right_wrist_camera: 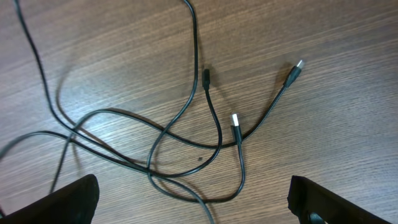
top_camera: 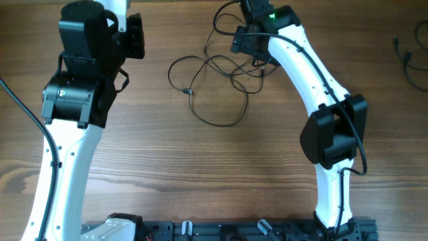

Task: Untangle cables
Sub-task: 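Swing the right gripper back over the cable pile and lower it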

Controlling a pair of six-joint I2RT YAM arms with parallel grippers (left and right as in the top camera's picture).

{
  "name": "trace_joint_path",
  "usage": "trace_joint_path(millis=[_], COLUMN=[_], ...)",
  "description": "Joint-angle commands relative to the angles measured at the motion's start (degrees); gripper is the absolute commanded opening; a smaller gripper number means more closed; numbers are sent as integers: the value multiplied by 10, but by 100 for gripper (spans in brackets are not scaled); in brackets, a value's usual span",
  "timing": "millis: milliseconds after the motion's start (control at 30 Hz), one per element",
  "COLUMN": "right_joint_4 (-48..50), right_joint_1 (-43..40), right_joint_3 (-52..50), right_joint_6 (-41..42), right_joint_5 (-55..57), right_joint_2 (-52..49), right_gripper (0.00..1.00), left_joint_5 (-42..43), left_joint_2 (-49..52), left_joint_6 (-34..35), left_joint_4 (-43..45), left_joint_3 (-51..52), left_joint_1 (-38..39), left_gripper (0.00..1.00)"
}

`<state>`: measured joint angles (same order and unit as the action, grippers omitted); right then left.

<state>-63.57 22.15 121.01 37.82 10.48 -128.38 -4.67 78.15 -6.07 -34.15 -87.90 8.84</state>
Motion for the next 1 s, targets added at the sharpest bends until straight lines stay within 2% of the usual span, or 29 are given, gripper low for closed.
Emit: trace_joint_path(millis=[0,367,533,967], right_joint_4=[-4,6,4,30], right_joint_1=[2,2,2,4], right_joint_3=[3,3,-9,-26], right_joint_6=[1,44,106,162], right_joint_5=[-4,0,28,11], right_joint_2=[-35,-90,-95,-101], right_gripper=[100,100,100,100], left_joint_5=[-6,-6,-5,-5], left_joint_2=[3,3,3,3], left_joint_6=[8,3,4,3], left_joint_4=[0,-6,-9,-12], left_joint_3=[3,3,3,3], left_joint_1=[-5,-5,-5,-5], left_gripper=[47,47,47,47])
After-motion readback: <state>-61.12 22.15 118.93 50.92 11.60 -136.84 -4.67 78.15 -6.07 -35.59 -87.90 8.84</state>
